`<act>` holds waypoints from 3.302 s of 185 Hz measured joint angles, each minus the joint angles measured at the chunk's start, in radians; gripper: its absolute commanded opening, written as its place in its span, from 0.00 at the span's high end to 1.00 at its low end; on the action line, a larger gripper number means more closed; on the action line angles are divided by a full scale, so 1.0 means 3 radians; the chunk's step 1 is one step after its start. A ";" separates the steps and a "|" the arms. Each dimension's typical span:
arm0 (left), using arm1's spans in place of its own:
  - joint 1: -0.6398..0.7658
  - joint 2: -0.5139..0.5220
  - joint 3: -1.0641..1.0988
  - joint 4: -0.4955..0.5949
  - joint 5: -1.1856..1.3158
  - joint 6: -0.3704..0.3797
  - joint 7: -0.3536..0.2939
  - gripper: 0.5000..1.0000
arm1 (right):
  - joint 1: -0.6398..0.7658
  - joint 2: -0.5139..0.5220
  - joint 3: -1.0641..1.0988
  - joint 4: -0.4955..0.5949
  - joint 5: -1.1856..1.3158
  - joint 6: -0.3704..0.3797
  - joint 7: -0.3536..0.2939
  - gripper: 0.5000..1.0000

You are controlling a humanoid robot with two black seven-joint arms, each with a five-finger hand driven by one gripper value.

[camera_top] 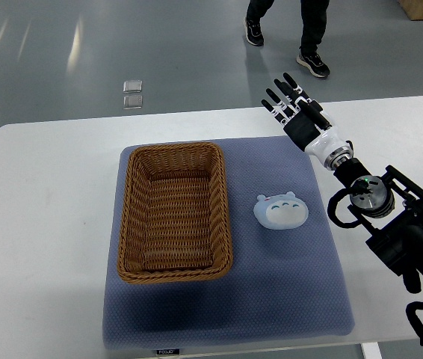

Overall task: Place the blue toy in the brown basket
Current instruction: 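Move the right hand down over the pale blue plush toy, then close the right hand's fingers around the pale blue plush toy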

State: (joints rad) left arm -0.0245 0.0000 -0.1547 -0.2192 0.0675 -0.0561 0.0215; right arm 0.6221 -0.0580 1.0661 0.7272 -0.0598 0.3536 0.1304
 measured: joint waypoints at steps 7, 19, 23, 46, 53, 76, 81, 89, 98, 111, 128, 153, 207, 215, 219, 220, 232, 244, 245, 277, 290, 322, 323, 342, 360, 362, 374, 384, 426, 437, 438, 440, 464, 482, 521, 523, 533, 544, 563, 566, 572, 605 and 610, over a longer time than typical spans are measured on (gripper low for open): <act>0.0000 0.0000 0.0001 0.0000 0.0000 0.0000 0.0000 0.00 | 0.0002 0.0001 0.0000 0.0000 0.0000 0.0000 0.0000 0.18; 0.0000 0.0000 0.0002 0.0000 0.0000 0.0000 0.0000 0.00 | 0.0006 0.0003 0.0000 0.0000 0.0000 0.0000 0.0000 0.18; 0.0000 0.0000 0.0003 0.0000 0.0000 0.0000 0.0000 0.00 | 0.0007 0.0003 0.0000 0.0000 0.0000 0.0000 0.0000 0.18; 0.0000 0.0000 0.0005 -0.0016 0.0000 -0.0002 0.0000 0.00 | 0.0019 -0.0002 -0.0021 0.0000 0.0000 0.0000 0.0000 0.18; 0.0000 0.0000 0.0005 -0.0022 0.0000 -0.0002 0.0000 0.00 | 0.0023 -0.0005 -0.0032 0.0000 0.0000 0.0000 0.0000 0.18; 0.0000 0.0000 0.0005 -0.0030 0.0000 -0.0003 -0.0001 0.00 | 0.0034 -0.0048 -0.0059 0.0000 -0.0075 0.0001 -0.0012 0.18; 0.0000 0.0000 0.0005 -0.0031 0.0000 -0.0003 -0.0002 0.00 | 0.0041 -0.0067 -0.0071 0.0011 -0.0139 0.0001 -0.0017 0.18; 0.0000 0.0000 0.0005 -0.0033 0.0000 -0.0002 -0.0003 0.00 | 0.0069 -0.0100 -0.0100 0.0062 -0.0275 0.0001 -0.0022 0.18; -0.0001 0.0000 0.0005 -0.0036 0.0000 -0.0005 -0.0005 0.00 | 0.0106 -0.0147 -0.0153 0.0145 -0.0461 -0.0007 -0.0028 0.18; 0.0000 0.0000 0.0005 -0.0036 0.0000 -0.0006 -0.0005 0.00 | 0.0173 -0.0276 -0.0290 0.0307 -0.0794 -0.0029 -0.0068 0.18; 0.0000 0.0000 0.0005 -0.0036 0.0000 -0.0007 -0.0005 0.00 | 0.0339 -0.0531 -0.0604 0.0518 -0.1221 -0.0033 -0.0153 0.18; 0.0000 0.0000 0.0005 -0.0036 0.0000 -0.0008 -0.0006 0.00 | 0.0788 -0.1024 -0.1473 0.0755 -0.1689 -0.0013 -0.0207 0.18; 0.0000 0.0000 0.0005 -0.0031 0.0000 -0.0012 -0.0006 0.00 | 0.1863 -0.1830 -0.3131 0.1505 -0.2378 -0.0006 -0.0376 0.18; 0.0000 0.0000 0.0007 -0.0031 0.0000 -0.0012 -0.0006 0.00 | 0.1936 -0.1882 -0.3256 0.1597 -0.2452 -0.0014 -0.0421 0.18; 0.0000 0.0000 0.0008 -0.0031 0.0000 -0.0012 -0.0006 0.00 | 0.1963 -0.1908 -0.3308 0.1646 -0.2483 -0.0015 -0.0446 0.18; 0.0000 0.0000 0.0008 -0.0031 0.0000 -0.0012 -0.0006 0.00 | 0.1974 -0.1921 -0.3331 0.1670 -0.2497 -0.0016 -0.0459 0.18; 0.0000 0.0000 0.0009 -0.0031 0.0000 -0.0012 -0.0006 0.00 | 0.2019 -0.2004 -0.3438 0.1823 -0.2562 -0.0017 -0.0545 0.19; 0.0000 0.0000 0.0010 -0.0028 0.0000 -0.0012 -0.0006 0.00 | 0.2031 -0.2067 -0.3487 0.1947 -0.2587 -0.0019 -0.0617 0.19; 0.0000 0.0000 0.0010 -0.0028 0.0000 -0.0012 -0.0006 0.00 | 0.2032 -0.2071 -0.3489 0.1955 -0.2588 -0.0020 -0.0622 0.18; 0.0000 0.0000 0.0010 -0.0028 0.0000 -0.0008 -0.0006 0.00 | 0.2031 -0.2145 -0.3531 0.2106 -0.2593 -0.0037 -0.0701 0.19; 0.0000 0.0000 0.0010 -0.0030 0.0000 -0.0008 -0.0006 0.00 | 0.2021 -0.2151 -0.3549 0.2133 -0.2592 -0.0058 -0.0713 0.19; 0.0000 0.0000 0.0010 -0.0031 0.0000 -0.0008 -0.0006 0.00 | 0.1968 -0.2146 -0.3558 0.2184 -0.2562 -0.0192 -0.0767 0.19; 0.0000 0.0000 0.0010 -0.0031 0.0000 -0.0008 -0.0006 0.00 | 0.1965 -0.2145 -0.3558 0.2185 -0.2561 -0.0196 -0.0768 0.19; 0.0000 0.0000 0.0010 -0.0031 0.0000 -0.0007 -0.0006 0.00 | 0.1895 -0.2125 -0.3559 0.2192 -0.2557 -0.0282 -0.0772 0.19; 0.0000 0.0000 0.0010 -0.0032 0.0000 -0.0007 -0.0006 0.00 | 0.1818 -0.2110 -0.3559 0.2193 -0.2557 -0.0351 -0.0772 0.19; 0.0000 0.0000 0.0010 -0.0032 0.0000 -0.0007 -0.0006 0.00 | 0.1811 -0.2108 -0.3559 0.2193 -0.2557 -0.0357 -0.0772 0.19; 0.0000 0.0000 0.0010 -0.0031 0.0000 -0.0007 -0.0006 0.00 | 0.1757 -0.2099 -0.3559 0.2196 -0.2557 -0.0413 -0.0772 0.19; 0.0000 0.0000 0.0010 -0.0030 0.0000 -0.0007 -0.0006 0.00 | 0.1721 -0.2085 -0.3559 0.2197 -0.2557 -0.0469 -0.0772 0.19; 0.0000 0.0000 0.0007 -0.0029 0.0000 -0.0007 -0.0006 0.00 | 0.1602 -0.2015 -0.3559 0.2187 -0.2578 -0.0652 -0.0763 0.19; 0.0000 0.0000 0.0006 -0.0030 0.0000 -0.0007 -0.0006 0.00 | 0.1581 -0.2002 -0.3559 0.2182 -0.2583 -0.0681 -0.0759 0.19; 0.0000 0.0000 0.0006 -0.0031 0.0000 -0.0007 -0.0005 0.00 | 0.1580 -0.2001 -0.3559 0.2181 -0.2584 -0.0683 -0.0759 0.19; 0.0000 0.0000 0.0006 -0.0031 0.0000 -0.0007 -0.0005 0.00 | 0.1576 -0.2000 -0.3559 0.2181 -0.2584 -0.0687 -0.0759 0.19; 0.0000 0.0000 0.0005 -0.0031 0.0000 -0.0007 -0.0005 0.00 | 0.1529 -0.1966 -0.3559 0.2170 -0.2592 -0.0710 -0.0755 0.20; 0.0000 0.0000 0.0005 -0.0032 0.0000 -0.0007 -0.0005 0.00 | 0.1469 -0.1922 -0.3554 0.2144 -0.2603 -0.0720 -0.0752 0.20; 0.0000 0.0000 0.0005 -0.0035 0.0000 -0.0008 -0.0005 0.00 | 0.1406 -0.1827 -0.3548 0.2053 -0.2612 -0.0789 -0.0751 0.22; 0.0000 0.0000 0.0005 -0.0035 0.0000 -0.0008 -0.0005 0.00 | 0.1404 -0.1822 -0.3548 0.2049 -0.2612 -0.0790 -0.0751 0.22; 0.0000 0.0000 0.0005 -0.0034 0.0000 -0.0008 -0.0005 0.00 | 0.1388 -0.1799 -0.3548 0.2027 -0.2614 -0.0794 -0.0751 0.22; 0.0000 0.0000 0.0004 -0.0032 0.0000 -0.0008 -0.0005 0.00 | 0.1363 -0.1782 -0.3548 0.2006 -0.2623 -0.0795 -0.0751 0.23; 0.0000 0.0000 0.0004 -0.0031 0.0000 -0.0008 -0.0005 0.00 | 0.1318 -0.1749 -0.3548 0.1990 -0.2639 -0.0795 -0.0748 0.25; 0.0000 0.0000 0.0004 -0.0031 0.0000 -0.0008 -0.0005 0.00 | 0.1310 -0.1743 -0.3548 0.1988 -0.2641 -0.0795 -0.0747 0.25; 0.0000 0.0000 0.0004 -0.0031 0.0000 -0.0008 -0.0005 0.00 | 0.1302 -0.1736 -0.3548 0.1985 -0.2642 -0.0795 -0.0747 0.26; 0.0000 0.0000 0.0004 -0.0031 0.0000 -0.0008 -0.0005 0.00 | 0.1266 -0.1719 -0.3548 0.1951 -0.2653 -0.0796 -0.0745 0.63; 0.0000 0.0000 0.0004 -0.0031 0.0000 -0.0008 -0.0005 0.00 | 0.1264 -0.1717 -0.3548 0.1950 -0.2658 -0.0796 -0.0745 0.80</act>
State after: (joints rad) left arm -0.0245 0.0000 -0.1534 -0.2285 0.0675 -0.0586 0.0201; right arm 1.0013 -0.5732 0.0018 1.3122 -0.8574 0.1148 -0.0931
